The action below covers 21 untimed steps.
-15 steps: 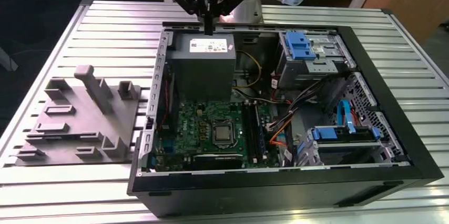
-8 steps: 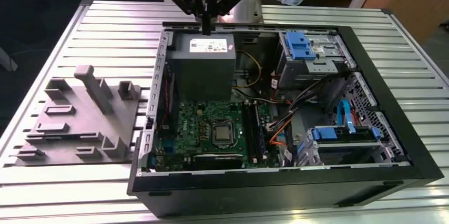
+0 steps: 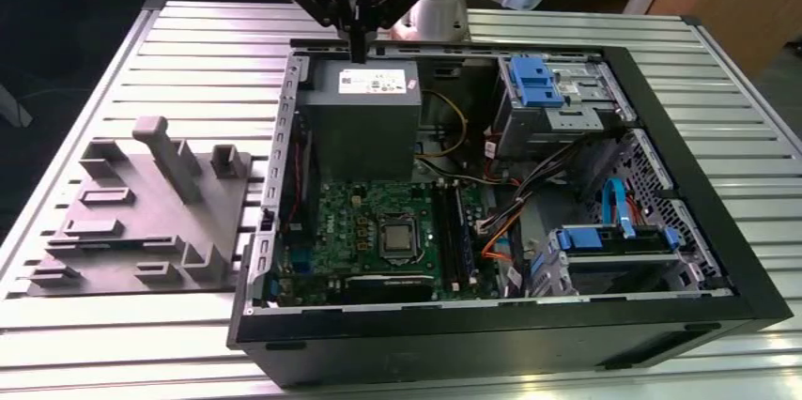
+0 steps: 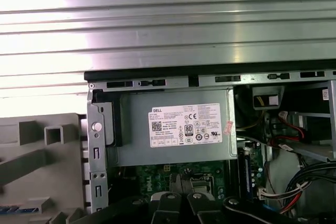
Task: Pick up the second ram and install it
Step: 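Reach for the second ram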
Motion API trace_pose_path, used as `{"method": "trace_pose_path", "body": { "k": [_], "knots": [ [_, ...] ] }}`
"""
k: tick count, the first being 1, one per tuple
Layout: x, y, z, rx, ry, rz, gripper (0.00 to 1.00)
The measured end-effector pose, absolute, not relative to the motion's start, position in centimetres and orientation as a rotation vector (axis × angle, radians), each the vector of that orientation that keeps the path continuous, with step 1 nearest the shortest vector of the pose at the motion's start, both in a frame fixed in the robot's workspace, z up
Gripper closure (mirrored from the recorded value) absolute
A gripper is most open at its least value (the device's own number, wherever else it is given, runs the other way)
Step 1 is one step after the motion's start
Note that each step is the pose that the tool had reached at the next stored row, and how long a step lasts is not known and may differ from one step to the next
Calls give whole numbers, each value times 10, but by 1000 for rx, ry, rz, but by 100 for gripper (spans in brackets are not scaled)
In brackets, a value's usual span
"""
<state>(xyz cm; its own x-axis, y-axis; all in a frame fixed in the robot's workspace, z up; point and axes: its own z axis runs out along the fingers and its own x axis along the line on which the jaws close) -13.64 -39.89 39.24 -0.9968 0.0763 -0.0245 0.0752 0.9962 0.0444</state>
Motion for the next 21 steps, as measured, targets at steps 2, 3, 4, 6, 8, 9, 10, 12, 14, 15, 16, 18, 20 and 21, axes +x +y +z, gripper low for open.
{"method": "trace_pose_path", "body": {
  "k": [2, 3, 4, 6, 8, 9, 10, 12, 14, 15, 16, 18, 20, 21],
  "knots": [
    [-139, -399, 392, 118, 3112, 68, 90],
    [-140, -399, 392, 118, 3112, 68, 90],
    [-142, -399, 392, 118, 3113, 68, 90],
    [-145, -399, 392, 118, 3113, 68, 90],
    [-149, -399, 392, 118, 3113, 68, 90],
    [-151, -399, 392, 118, 3113, 68, 90],
    [-153, -399, 392, 118, 3112, 68, 90],
    [-157, -399, 391, 118, 3112, 68, 90],
    [-160, -399, 391, 118, 3112, 68, 90],
    [-162, -399, 391, 118, 3112, 68, 90],
    [-164, -399, 391, 118, 3112, 68, 90],
    [-167, -399, 390, 118, 3112, 68, 90],
    [-171, -399, 390, 118, 3113, 68, 90],
    [-174, -399, 390, 118, 3113, 68, 90]
  ]
}}
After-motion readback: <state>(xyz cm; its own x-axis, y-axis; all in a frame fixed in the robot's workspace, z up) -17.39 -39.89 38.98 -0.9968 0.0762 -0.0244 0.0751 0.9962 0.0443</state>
